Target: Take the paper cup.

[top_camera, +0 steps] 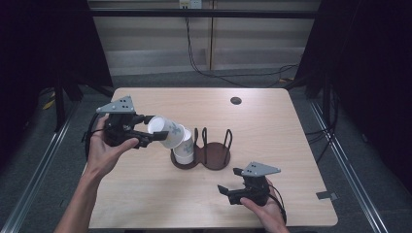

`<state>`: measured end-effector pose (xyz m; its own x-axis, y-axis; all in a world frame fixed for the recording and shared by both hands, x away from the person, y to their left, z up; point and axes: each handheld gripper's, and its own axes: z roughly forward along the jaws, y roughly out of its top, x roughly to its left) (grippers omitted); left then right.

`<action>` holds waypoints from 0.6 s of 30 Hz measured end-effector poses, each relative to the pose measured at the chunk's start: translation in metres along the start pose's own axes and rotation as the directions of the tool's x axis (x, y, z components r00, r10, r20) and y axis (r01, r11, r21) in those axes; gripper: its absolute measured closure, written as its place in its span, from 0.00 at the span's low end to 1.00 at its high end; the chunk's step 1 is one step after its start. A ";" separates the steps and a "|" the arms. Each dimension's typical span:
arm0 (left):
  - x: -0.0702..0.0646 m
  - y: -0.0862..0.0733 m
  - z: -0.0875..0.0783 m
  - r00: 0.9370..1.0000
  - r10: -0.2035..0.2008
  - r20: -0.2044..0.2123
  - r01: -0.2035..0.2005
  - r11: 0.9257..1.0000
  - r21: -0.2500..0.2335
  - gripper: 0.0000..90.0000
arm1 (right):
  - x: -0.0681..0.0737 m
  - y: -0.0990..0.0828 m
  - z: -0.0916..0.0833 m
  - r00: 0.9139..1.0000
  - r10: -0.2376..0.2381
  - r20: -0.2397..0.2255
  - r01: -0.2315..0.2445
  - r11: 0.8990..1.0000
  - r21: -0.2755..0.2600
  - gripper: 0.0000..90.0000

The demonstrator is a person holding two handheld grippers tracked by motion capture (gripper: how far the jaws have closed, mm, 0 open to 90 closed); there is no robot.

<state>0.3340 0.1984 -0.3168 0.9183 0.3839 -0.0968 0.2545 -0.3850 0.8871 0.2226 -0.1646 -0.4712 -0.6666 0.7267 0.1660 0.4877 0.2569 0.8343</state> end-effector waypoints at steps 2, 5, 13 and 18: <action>-0.004 -0.003 -0.001 1.000 0.014 0.013 -0.014 1.000 0.000 0.41 | 0.000 0.000 0.001 1.000 -0.003 -0.003 0.003 1.000 0.003 0.18; -0.009 -0.008 0.002 0.999 0.018 0.037 -0.018 1.000 0.002 0.41 | 0.002 0.000 0.001 1.000 -0.011 -0.021 0.011 1.000 -0.004 0.15; -0.018 -0.027 0.009 0.998 0.002 0.070 -0.008 0.996 0.089 0.41 | 0.005 0.003 -0.001 0.998 -0.029 -0.058 0.026 0.999 -0.047 0.15; -0.022 -0.036 0.011 0.997 0.000 0.075 -0.008 0.994 0.107 0.41 | 0.005 0.007 0.002 0.997 -0.029 -0.073 0.025 0.998 -0.050 0.15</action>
<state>0.3083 0.1943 -0.3517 0.9384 0.3202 -0.1300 0.2780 -0.4757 0.8345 0.2235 -0.1578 -0.4658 -0.7198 0.6704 0.1801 0.4421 0.2428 0.8634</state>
